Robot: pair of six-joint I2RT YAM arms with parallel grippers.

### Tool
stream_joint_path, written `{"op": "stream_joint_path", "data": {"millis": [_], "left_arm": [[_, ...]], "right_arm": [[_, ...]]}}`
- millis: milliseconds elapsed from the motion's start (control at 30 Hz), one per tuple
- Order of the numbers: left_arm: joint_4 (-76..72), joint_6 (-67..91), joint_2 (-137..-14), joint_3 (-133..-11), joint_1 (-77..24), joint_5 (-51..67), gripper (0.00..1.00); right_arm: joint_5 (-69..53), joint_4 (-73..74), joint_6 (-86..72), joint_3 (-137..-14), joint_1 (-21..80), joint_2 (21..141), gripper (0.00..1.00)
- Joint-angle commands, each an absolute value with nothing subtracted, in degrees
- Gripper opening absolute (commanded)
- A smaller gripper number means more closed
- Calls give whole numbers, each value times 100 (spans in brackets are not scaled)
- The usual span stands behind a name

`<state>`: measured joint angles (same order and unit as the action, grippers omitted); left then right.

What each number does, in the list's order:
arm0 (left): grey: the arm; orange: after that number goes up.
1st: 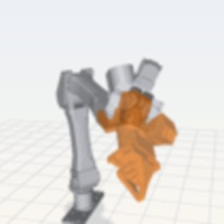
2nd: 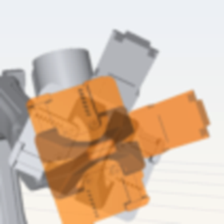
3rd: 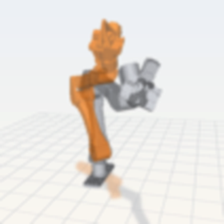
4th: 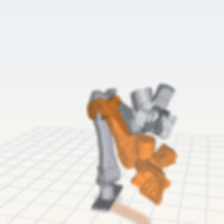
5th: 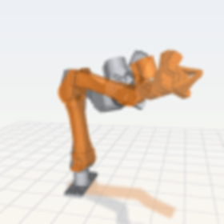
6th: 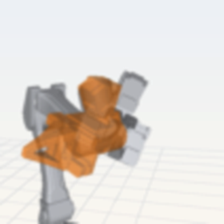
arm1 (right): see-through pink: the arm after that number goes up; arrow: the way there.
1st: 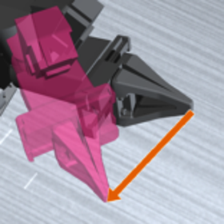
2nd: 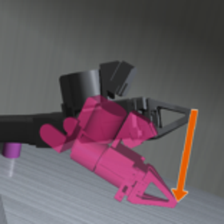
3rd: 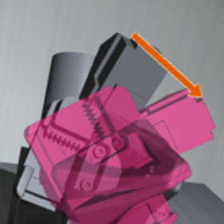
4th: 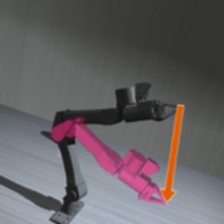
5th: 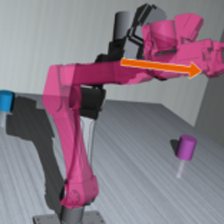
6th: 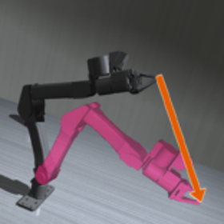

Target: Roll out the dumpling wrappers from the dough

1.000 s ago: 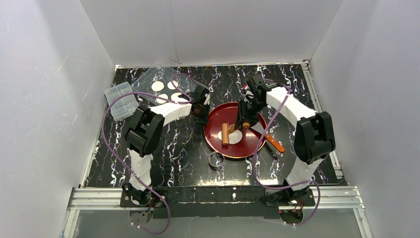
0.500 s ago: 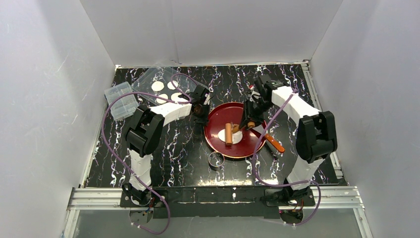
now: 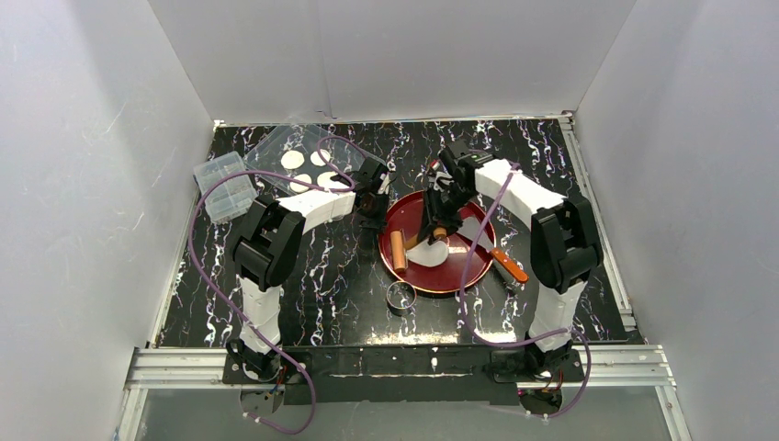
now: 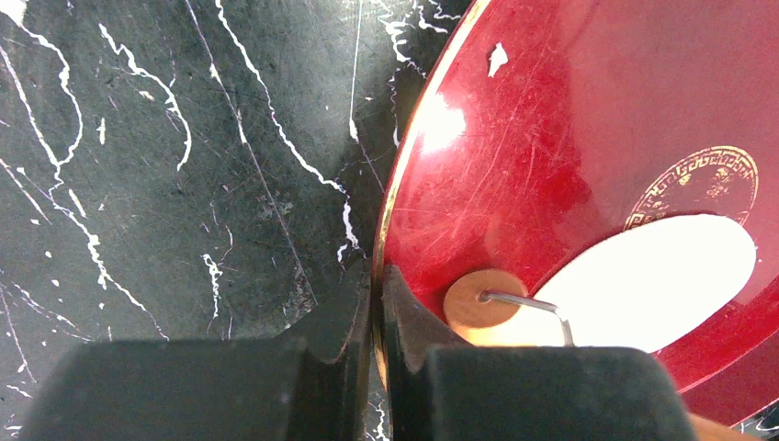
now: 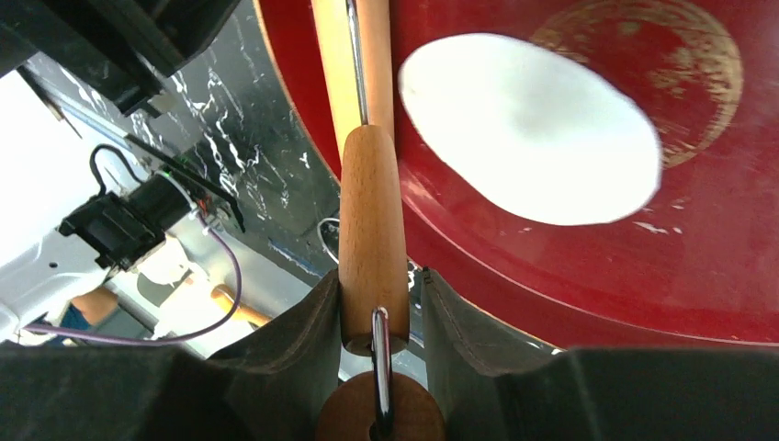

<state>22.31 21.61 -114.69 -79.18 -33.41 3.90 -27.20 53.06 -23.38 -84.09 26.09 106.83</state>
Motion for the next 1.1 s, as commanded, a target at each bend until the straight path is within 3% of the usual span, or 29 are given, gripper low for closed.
{"op": "stream_joint_path", "data": {"millis": [0,333,533,667,1067], "left_arm": [[2743,1846,-11494,-7635,-3419,-26,0],[2742,1864,-11505,-7651,-3419,-8,0],[2765,1824,-11498,-7637,-3419,-41,0],[2783,1830,-11539,-7664,-3415,-34,0],[2786,1815,-11551,-7676,-3419,-53,0]], "right_arm": [[-1830,5864,-2172,-8490,2619,10821,1],[-1615,5985,-1712,-7201,1681,9890,1],[-2214,5467,-2144,-7713,2273,10556,1],[-1356,6191,-1128,-7299,1056,9878,1],[-2210,5583,-1913,-7463,2011,10623,1]]}}
